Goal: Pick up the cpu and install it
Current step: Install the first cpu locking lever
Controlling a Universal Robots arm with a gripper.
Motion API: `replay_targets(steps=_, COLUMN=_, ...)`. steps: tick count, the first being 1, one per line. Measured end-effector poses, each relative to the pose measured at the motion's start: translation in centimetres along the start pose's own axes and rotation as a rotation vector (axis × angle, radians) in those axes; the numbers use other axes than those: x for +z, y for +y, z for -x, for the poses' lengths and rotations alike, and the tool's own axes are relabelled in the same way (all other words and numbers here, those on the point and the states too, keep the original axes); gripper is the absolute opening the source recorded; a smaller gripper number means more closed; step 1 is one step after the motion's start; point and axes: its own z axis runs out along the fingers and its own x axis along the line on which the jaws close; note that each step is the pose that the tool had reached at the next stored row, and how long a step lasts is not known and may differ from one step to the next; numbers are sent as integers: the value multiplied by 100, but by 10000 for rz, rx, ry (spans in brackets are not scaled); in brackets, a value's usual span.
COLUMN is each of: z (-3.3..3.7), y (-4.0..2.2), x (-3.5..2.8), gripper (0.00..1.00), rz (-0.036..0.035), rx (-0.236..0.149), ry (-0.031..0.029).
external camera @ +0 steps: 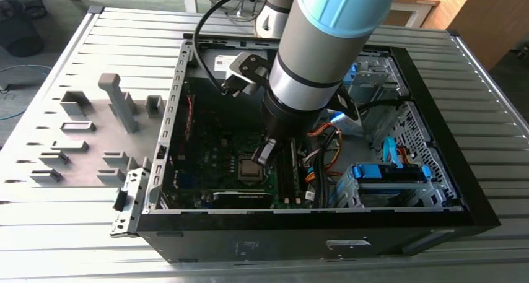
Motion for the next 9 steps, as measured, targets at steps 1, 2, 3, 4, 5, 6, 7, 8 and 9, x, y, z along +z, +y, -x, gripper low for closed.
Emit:
replay_targets(steps=1, z=0, y=1, x=0, gripper=11, rz=-1, rx=-1, ry=0)
replay_targets(steps=2, z=0, y=1, x=0, gripper=11, rz=-1, rx=-1, ry=0)
replay_targets(steps=3, z=-1, y=1, x=0, gripper=11, rz=-1, rx=-2, ry=0)
replay_targets(steps=4, z=0, y=1, x=0, gripper=11, rz=-1, rx=-2, ry=0)
replay_targets(steps=5, z=0, y=1, x=0, gripper=11, rz=-1, rx=-2, ry=0)
replay_targets(steps=6, z=-1, y=1, x=0, gripper=11, rz=-1, rx=-2, ry=0)
replay_targets(steps=7, z=0, y=1, x=-1, gripper=11, rz=-2, rx=-3, ry=0)
replay_targets(steps=8, z=-1, y=2, x=-9, gripper=11, rz=-3, rx=-2, ry=6)
replay_targets(steps=9, z=-1, y=4, x=-21, gripper=11, rz=-2, rx=-2, ry=4)
